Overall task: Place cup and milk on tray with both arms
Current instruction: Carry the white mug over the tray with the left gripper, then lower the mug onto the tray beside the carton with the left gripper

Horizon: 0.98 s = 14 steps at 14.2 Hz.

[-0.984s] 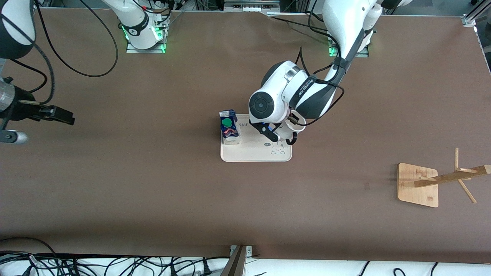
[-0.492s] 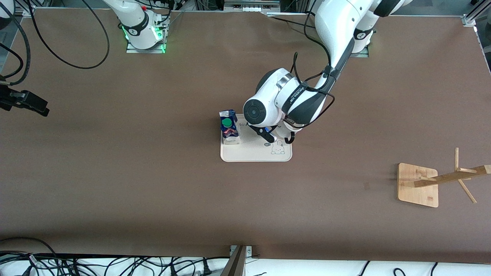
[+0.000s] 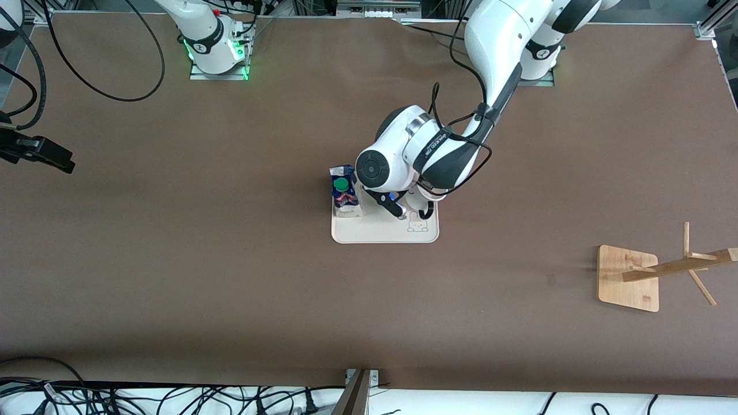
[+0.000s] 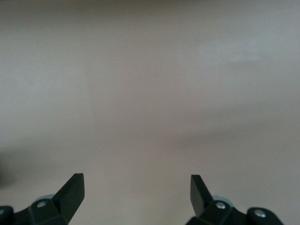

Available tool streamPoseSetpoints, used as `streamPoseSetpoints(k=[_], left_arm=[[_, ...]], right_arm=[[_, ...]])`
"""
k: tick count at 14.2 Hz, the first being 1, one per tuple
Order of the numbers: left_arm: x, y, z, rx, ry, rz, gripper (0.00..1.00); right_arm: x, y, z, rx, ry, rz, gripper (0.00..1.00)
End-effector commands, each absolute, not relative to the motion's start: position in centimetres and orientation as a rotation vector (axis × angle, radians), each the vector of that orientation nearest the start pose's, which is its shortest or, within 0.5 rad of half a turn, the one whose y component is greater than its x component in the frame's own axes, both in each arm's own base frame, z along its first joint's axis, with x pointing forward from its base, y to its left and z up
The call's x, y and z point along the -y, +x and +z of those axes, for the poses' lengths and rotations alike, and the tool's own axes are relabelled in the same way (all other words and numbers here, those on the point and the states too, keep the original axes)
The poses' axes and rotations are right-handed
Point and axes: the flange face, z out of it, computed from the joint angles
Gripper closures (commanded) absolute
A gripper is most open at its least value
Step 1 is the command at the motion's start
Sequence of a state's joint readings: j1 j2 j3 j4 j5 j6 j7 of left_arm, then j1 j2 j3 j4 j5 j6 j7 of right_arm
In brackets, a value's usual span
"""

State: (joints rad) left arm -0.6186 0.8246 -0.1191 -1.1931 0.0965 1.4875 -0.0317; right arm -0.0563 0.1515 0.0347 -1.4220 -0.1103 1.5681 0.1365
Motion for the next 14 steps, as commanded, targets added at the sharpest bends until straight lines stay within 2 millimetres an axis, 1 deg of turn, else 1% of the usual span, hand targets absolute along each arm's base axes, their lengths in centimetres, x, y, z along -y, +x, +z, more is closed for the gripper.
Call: streamPoseSetpoints(k=[1,6,7,9,10,13,14], left_arm=[[44.7,53.8,26.1,-0.999,-2.674,0.684,1.0],[44.6,53.8,25.9,-0.998,-2.677,0.683,1.0],[44.5,53.9,25.9,-0.996,-2.678,0.683,1.0],[44.4,54.2,26.4,-0.99,-2.693,0.674,1.0],[44.3,54.3,26.7,-0.986,-2.714,0.681,1.0],[43.2,55.6,26.9,-0.916,-2.831,0.702,1.0],[42.8,55.9,26.9,-0.855,-2.865,0.715,1.0]], right_arm=[[2.4,59.2,61.0,-0.252,-3.242,0.028,0.0],[2.4,59.2,60.9,-0.249,-3.236,0.034,0.0],[1.9,59.2,60.8,-0.256,-3.201,0.049,0.0],[1.1,59.0,61.0,-0.28,-3.056,0.059,0.0],[1.0,59.1,61.0,-0.276,-3.054,0.056,0.0],[1.3,59.1,61.0,-0.277,-3.082,0.047,0.0],[1.4,59.1,61.0,-0.277,-3.088,0.047,0.0]])
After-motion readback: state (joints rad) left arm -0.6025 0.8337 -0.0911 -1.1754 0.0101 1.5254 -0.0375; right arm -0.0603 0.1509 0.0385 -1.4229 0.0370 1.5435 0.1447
